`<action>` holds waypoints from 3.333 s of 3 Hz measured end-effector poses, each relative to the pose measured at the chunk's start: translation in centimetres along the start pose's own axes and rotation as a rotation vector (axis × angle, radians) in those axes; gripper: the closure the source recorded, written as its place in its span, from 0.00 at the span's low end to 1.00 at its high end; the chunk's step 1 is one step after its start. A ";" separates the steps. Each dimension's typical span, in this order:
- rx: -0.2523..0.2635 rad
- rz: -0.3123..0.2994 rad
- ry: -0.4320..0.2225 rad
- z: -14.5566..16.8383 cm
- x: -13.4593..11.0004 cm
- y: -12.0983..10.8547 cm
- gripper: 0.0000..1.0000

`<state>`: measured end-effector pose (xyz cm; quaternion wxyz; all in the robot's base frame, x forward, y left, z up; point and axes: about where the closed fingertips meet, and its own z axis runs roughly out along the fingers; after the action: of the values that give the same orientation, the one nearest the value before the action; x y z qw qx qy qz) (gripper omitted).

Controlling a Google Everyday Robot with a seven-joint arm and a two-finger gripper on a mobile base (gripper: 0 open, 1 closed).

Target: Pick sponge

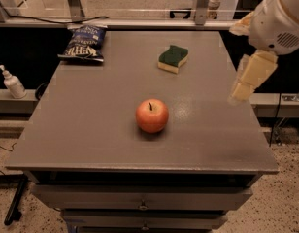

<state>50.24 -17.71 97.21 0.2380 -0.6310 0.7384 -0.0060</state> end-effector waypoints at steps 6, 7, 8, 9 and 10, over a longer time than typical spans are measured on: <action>-0.025 0.043 -0.364 17.8 -6.7 -16.4 0.00; -0.040 0.070 -0.367 19.1 -6.5 -17.0 0.00; -0.054 0.090 -0.352 20.3 -6.2 -17.2 0.00; -0.067 0.103 -0.336 21.3 -5.8 -17.1 0.00; -0.076 0.121 -0.309 22.1 -4.7 -17.0 0.00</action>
Offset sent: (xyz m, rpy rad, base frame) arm 0.1605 0.0876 -0.0572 0.2585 -0.0766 0.1732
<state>74.43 -10.30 84.49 0.3245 -0.5871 0.7296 0.1332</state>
